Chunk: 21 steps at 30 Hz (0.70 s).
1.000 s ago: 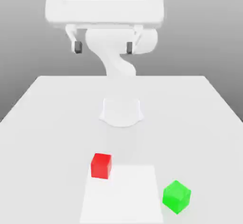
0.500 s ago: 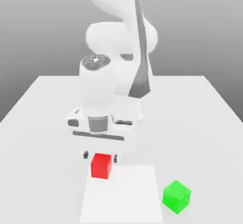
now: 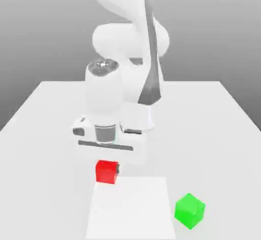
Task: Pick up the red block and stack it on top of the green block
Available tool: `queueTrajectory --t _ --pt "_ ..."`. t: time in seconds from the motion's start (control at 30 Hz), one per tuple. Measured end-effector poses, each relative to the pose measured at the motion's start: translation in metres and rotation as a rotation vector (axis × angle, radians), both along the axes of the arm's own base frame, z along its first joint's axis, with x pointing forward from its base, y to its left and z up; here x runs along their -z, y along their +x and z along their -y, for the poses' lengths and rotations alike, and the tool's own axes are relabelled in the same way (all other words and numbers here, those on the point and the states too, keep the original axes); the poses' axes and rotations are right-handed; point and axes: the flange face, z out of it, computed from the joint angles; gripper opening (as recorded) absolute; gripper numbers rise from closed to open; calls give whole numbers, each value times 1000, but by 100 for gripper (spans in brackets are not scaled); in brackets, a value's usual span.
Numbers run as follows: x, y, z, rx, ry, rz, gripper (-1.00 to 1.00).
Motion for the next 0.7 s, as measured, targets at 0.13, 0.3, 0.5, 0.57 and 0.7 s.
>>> queueTrajectory --t 0.13,0.3,0.5,0.57,0.7 --pt "-18 33 -45 -43 -9 -3 -100" --pt "-34 77 -136 -87 -11 -2 -100" --pt "-19 100 -203 -90 -1 2 -100" --pt "5 99 -203 -89 0 1 -100" --pt "13 99 -204 -89 0 1 100"
